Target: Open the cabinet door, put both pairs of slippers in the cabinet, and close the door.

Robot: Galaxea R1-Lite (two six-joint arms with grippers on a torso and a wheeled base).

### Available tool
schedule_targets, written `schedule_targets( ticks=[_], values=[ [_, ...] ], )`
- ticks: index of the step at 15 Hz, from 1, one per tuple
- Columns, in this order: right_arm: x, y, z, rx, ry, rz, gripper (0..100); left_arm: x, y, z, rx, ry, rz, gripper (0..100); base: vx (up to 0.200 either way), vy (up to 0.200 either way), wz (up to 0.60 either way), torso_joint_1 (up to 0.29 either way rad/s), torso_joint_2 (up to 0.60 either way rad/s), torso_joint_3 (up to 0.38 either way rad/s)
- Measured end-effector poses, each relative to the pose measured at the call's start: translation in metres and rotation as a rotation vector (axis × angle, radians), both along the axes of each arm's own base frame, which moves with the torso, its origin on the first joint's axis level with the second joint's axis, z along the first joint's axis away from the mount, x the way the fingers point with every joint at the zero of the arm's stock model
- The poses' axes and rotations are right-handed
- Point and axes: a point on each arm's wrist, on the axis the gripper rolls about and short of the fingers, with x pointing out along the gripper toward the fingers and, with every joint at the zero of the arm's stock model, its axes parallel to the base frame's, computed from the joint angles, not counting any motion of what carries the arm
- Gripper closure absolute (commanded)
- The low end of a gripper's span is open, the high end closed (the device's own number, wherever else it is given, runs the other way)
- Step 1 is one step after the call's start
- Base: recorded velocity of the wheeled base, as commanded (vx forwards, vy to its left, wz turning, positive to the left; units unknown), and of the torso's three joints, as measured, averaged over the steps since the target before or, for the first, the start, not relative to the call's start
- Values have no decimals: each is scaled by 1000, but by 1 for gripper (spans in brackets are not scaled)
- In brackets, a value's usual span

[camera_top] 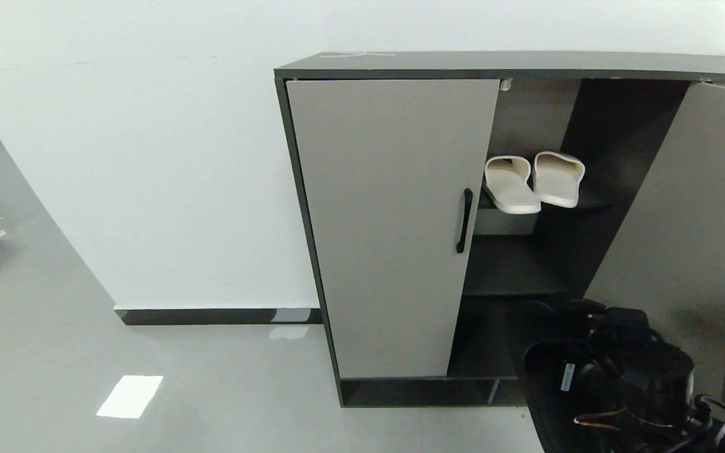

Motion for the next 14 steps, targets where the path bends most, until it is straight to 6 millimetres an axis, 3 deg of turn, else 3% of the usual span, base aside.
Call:
schedule_targets(
  ticks=[4,10,14],
  values=[
    [26,-7,-4,-7,-7,17,100,0,0,0,0,0,0,100,50,0,0,1,1,2],
    [78,-6,-3,-31,-93,103,100,0,0,0,-2,0,1,100,0,0,0,0,0,0],
    [117,-10,-12,-71,-140,78,100,0,0,0,-2,0,0,100,0,0,0,0,0,0]
  ],
)
